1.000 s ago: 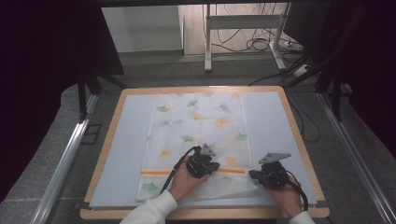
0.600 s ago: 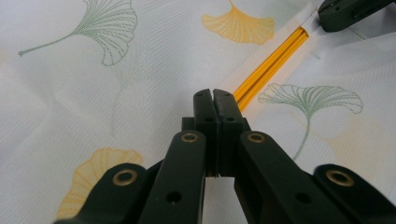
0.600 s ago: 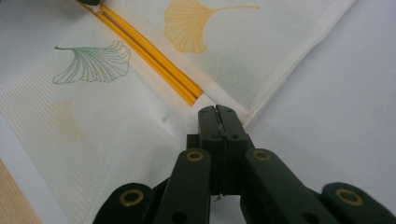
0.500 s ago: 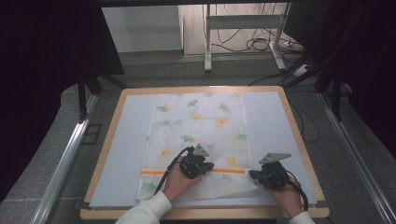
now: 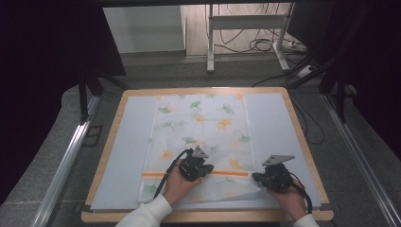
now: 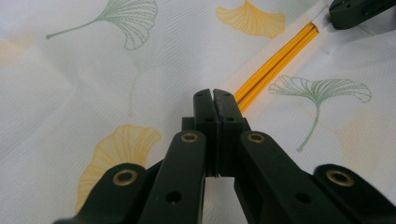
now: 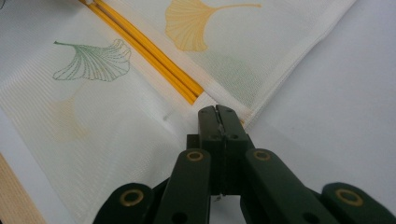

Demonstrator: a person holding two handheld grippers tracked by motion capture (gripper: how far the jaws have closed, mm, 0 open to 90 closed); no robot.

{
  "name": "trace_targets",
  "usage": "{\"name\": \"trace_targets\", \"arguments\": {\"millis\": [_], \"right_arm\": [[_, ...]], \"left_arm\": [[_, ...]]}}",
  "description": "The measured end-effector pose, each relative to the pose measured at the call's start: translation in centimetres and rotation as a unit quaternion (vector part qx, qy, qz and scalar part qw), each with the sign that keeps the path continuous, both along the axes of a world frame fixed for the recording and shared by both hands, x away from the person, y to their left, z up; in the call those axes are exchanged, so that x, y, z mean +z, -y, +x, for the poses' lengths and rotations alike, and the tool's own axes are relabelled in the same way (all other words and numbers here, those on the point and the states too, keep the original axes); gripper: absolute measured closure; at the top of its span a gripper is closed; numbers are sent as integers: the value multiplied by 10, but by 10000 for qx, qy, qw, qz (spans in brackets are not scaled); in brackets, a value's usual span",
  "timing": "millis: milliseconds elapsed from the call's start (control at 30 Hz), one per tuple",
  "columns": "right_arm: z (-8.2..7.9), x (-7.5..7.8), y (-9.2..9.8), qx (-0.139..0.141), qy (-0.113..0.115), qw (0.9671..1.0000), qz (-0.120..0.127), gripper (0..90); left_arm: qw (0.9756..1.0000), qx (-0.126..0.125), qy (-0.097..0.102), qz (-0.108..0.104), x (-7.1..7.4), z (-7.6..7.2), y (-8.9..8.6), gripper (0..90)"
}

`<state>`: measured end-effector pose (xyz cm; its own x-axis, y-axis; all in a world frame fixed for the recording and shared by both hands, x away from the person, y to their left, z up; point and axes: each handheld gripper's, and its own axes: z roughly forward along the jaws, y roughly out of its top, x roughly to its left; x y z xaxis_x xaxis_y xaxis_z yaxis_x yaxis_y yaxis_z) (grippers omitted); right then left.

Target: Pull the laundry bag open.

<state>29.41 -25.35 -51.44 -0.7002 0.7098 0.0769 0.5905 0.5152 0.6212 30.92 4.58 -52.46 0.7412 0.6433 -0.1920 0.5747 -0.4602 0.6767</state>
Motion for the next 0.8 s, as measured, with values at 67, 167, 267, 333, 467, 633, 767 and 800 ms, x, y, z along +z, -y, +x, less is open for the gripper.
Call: {"name": "trace_targets", "arguments": {"millis": [67,167,267,333,467,633,767,800], "right_arm": [[0,0,0,3,1,10000,-2,900],[0,0,0,2,1,10000,-1,900],[0,0,0,5,-1,10000,-4,900],[0,0,0,7,0,10000,-7,900],[0,0,0,5,-5,10000,-6,900],[0,0,0,2,-8,10000,-6,899],[0,0,0,6,-8,10000,-2,899],[0,0,0,7,-6,10000,-3,899]], "left_arm": [[10000,-1,4,2,0,-1,-1,900],[10000,-18,0,25,1,-2,-3,900],[10000,-1,-3,4,0,-4,-5,900],[10000,-2,6,-2,0,-4,-5,900],[10000,4,31,-13,0,-2,-2,900],[10000,-23,22,-34,0,0,0,900],[10000,-16,21,-23,0,-2,-2,900],[10000,-13,13,-33,0,-3,-3,900]]}}
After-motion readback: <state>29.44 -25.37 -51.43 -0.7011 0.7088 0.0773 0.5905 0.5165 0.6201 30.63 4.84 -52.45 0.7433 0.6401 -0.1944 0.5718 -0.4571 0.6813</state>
